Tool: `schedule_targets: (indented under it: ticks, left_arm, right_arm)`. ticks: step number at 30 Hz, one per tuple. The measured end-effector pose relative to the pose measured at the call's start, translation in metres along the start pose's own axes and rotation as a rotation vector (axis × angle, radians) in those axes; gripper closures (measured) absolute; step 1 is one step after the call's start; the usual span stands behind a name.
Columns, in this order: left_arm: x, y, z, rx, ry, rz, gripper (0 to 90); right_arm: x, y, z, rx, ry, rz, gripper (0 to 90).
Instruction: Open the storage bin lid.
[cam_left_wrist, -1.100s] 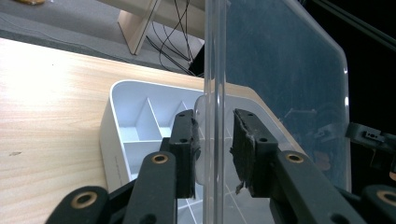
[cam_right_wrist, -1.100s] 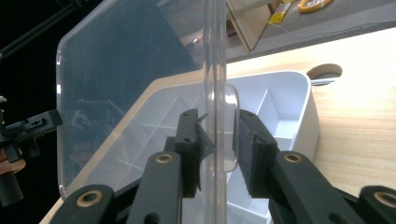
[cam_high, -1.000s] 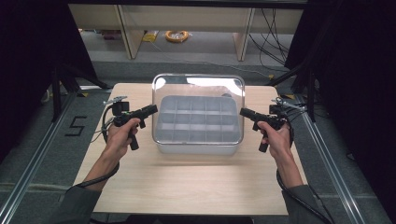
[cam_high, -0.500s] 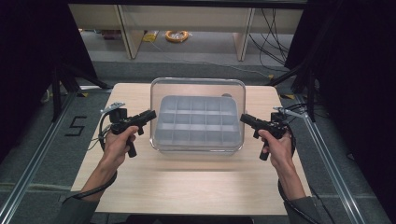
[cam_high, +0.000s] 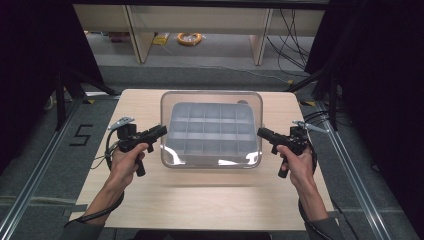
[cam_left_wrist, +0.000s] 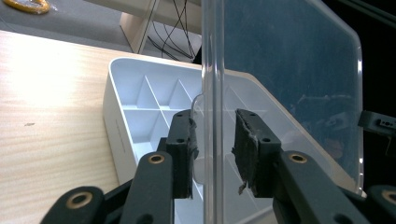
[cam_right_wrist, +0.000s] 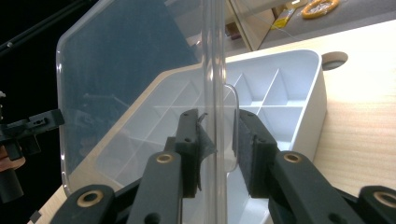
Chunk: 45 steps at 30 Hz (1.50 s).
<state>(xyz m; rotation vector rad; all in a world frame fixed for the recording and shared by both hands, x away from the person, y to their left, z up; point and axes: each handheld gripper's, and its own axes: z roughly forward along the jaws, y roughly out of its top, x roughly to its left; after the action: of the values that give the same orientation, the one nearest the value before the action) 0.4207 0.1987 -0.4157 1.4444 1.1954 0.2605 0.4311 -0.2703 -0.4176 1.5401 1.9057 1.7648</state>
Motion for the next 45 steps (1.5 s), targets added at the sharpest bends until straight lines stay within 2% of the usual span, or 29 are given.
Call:
schedule_targets:
  ticks: [1,2,3,4,7,10,12,14,16,21,22,24,26,28,29,32,33,34,37,38,39,40,41,42,43,45]
  left_arm:
    - [0.0,-0.001,-0.001,-0.002,0.0,0.0,67.6]
    - [0.0,-0.002,-0.001,-0.002,0.0,-0.001,67.5]
    - [-0.001,-0.003,-0.002,0.0,0.0,0.001,67.5]
    - [-0.001,-0.004,-0.003,0.0,0.0,0.003,67.4]
    - [-0.002,-0.007,-0.005,0.004,0.002,0.005,67.3]
    - [-0.004,-0.01,-0.01,0.005,0.0,0.009,67.4]
    - [-0.006,-0.012,-0.013,0.003,-0.002,0.018,67.5]
    - [-0.007,-0.015,-0.016,0.005,0.002,0.023,67.5]
    - [-0.009,-0.019,-0.019,0.005,0.003,0.025,67.5]
    - [-0.011,-0.028,-0.023,0.014,0.004,0.029,67.3]
    - [-0.011,-0.029,-0.024,0.021,0.003,0.029,67.2]
    - [-0.012,-0.032,-0.025,0.022,-0.001,0.029,67.2]
    - [-0.013,-0.036,-0.028,0.028,-0.005,0.029,67.1]
    - [-0.014,-0.039,-0.033,0.032,-0.008,0.028,67.0]
    - [-0.014,-0.04,-0.035,0.033,-0.01,0.03,67.0]
    - [-0.015,-0.047,-0.041,0.036,-0.01,0.029,66.8]
    - [-0.015,-0.049,-0.043,0.038,-0.009,0.029,66.8]
    - [-0.015,-0.051,-0.045,0.042,-0.009,0.029,66.7]
    - [-0.015,-0.056,-0.048,0.047,-0.007,0.029,66.7]
    - [-0.015,-0.057,-0.049,0.05,-0.006,0.028,66.7]
    - [-0.015,-0.059,-0.049,0.051,-0.003,0.027,66.7]
    - [-0.015,-0.062,-0.05,0.056,-0.001,0.028,66.6]
    - [-0.015,-0.064,-0.051,0.062,0.002,0.026,66.6]
    - [-0.014,-0.065,-0.052,0.064,-0.003,0.025,66.6]
    - [-0.014,-0.068,-0.054,0.068,-0.003,0.019,66.7]
    - [-0.014,-0.071,-0.055,0.071,-0.001,0.019,66.8]
  right_arm:
    - [-0.001,0.0,0.0,-0.004,-0.001,-0.017,72.2]
    - [0.002,-0.002,-0.002,0.009,-0.001,0.017,72.2]
    - [0.0,-0.002,-0.002,0.001,0.0,-0.02,72.2]
    - [0.003,-0.003,-0.003,0.001,0.003,-0.003,72.2]
    - [0.003,-0.005,-0.005,-0.001,-0.004,-0.026,72.2]
    - [0.006,-0.01,-0.008,0.008,-0.01,-0.002,72.2]
    - [0.005,-0.014,-0.009,0.005,-0.003,-0.027,72.1]
    - [0.009,-0.017,-0.012,0.02,-0.002,0.009,72.1]
    - [0.007,-0.019,-0.013,0.006,-0.006,-0.045,71.8]
    - [0.011,-0.026,-0.019,0.011,-0.023,-0.056,71.7]
    - [0.014,-0.027,-0.021,0.019,-0.02,-0.022,71.7]
    - [0.016,-0.03,-0.024,0.022,-0.011,-0.025,71.8]
    - [0.017,-0.032,-0.028,0.021,-0.017,-0.061,71.7]
    - [0.023,-0.036,-0.032,0.023,-0.025,-0.045,72.0]
    - [0.023,-0.038,-0.035,0.013,-0.009,-0.072,72.2]
    - [0.028,-0.043,-0.041,0.022,-0.011,-0.079,72.4]
    - [0.029,-0.045,-0.041,0.024,-0.012,-0.068,72.4]
    - [0.03,-0.047,-0.042,0.026,-0.008,-0.082,72.4]
    - [0.034,-0.051,-0.044,0.037,-0.005,-0.065,72.4]
    - [0.034,-0.053,-0.044,0.032,-0.014,-0.084,72.3]
    - [0.037,-0.055,-0.046,0.047,-0.015,-0.046,72.3]
    - [0.034,-0.056,-0.044,0.042,-0.016,-0.087,72.3]
    - [0.037,-0.058,-0.045,0.05,-0.019,-0.064,72.2]
    - [0.036,-0.059,-0.045,0.047,-0.008,-0.08,72.3]
    - [0.037,-0.061,-0.046,0.053,-0.016,-0.066,72.2]
    - [0.036,-0.065,-0.046,0.06,-0.022,-0.09,72.0]
